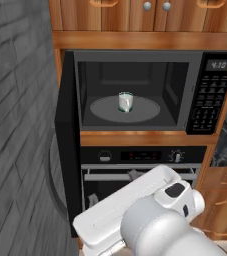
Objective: Pick the mug from the counter and place it inside the microwave. Then close the microwave.
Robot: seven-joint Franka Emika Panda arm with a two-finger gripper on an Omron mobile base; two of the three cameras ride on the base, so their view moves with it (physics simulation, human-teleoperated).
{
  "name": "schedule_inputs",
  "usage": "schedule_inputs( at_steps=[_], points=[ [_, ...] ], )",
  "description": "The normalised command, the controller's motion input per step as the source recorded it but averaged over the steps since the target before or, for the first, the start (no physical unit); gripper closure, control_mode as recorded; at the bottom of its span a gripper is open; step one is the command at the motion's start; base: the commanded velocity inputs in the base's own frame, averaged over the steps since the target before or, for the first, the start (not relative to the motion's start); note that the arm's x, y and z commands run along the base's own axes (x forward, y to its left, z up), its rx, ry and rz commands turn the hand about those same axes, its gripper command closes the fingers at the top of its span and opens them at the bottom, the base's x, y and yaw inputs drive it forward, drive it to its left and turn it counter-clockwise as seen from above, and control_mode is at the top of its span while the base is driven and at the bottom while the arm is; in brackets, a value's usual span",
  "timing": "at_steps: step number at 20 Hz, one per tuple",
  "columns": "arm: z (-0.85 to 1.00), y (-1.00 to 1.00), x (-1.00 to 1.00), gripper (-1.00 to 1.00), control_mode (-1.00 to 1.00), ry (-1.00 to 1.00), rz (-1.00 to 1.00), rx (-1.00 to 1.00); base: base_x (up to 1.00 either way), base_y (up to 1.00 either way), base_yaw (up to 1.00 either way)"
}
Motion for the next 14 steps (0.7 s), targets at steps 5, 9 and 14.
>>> schedule_inputs(
  at_steps=[5,9,14],
  points=[
    [-0.18,0.12,0.34,-1.00,-1.00,-0.12,0.00,0.00,0.00,0.00,0.00],
    [-0.12,0.12,0.26,-1.00,-1.00,-0.13,0.00,0.00,0.00,0.00,0.00],
    [-0.17,0.21,0.03,-1.00,-1.00,-0.13,0.00,0.02,0.00,0.00,0.00]
  ],
)
